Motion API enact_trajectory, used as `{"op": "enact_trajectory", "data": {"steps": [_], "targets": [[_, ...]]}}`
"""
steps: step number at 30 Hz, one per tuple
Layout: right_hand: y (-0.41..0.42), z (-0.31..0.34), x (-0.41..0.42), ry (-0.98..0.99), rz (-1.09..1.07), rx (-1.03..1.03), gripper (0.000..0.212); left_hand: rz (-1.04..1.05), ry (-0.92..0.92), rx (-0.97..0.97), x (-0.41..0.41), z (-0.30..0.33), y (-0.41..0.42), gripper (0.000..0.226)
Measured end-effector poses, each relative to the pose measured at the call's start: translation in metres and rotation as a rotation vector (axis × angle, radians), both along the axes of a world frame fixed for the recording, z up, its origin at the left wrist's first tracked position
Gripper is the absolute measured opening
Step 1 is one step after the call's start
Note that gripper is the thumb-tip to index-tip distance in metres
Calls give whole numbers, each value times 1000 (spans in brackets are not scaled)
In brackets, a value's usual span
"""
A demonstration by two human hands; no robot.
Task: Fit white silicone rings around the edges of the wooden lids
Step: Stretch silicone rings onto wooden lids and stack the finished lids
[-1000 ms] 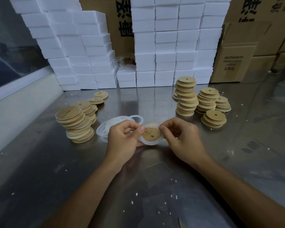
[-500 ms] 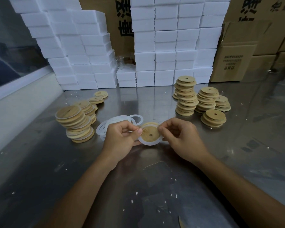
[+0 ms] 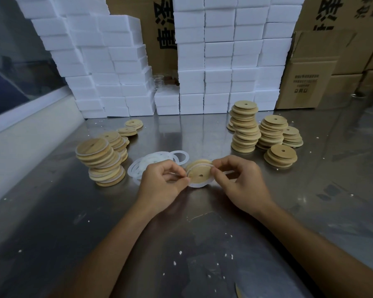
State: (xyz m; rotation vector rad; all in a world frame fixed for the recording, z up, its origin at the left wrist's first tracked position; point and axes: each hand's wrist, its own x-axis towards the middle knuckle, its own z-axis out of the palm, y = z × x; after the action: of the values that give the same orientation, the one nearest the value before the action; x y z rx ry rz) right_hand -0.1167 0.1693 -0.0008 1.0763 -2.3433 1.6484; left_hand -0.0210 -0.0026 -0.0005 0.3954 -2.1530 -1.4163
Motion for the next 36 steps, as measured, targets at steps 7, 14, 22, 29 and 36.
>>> {"op": "enact_trajectory", "data": {"steps": [7, 14, 22, 29, 36], "targets": [[-1, 3, 8, 325, 53, 42, 9, -3, 150, -235, -1, 1, 11, 24], [-4, -1, 6, 129, 38, 11, 9, 0, 143, -198, -2, 2, 7, 25], [-2, -1, 0, 38, -28, 45, 4, -37, 143, -143, -3, 1, 7, 29], [-3, -2, 0, -16, 29, 52, 8, -44, 81, 128, 0, -1, 2, 30], [-2, -2, -4, -113, 6, -20, 12, -63, 83, 313, -1, 2, 10, 22]]}}
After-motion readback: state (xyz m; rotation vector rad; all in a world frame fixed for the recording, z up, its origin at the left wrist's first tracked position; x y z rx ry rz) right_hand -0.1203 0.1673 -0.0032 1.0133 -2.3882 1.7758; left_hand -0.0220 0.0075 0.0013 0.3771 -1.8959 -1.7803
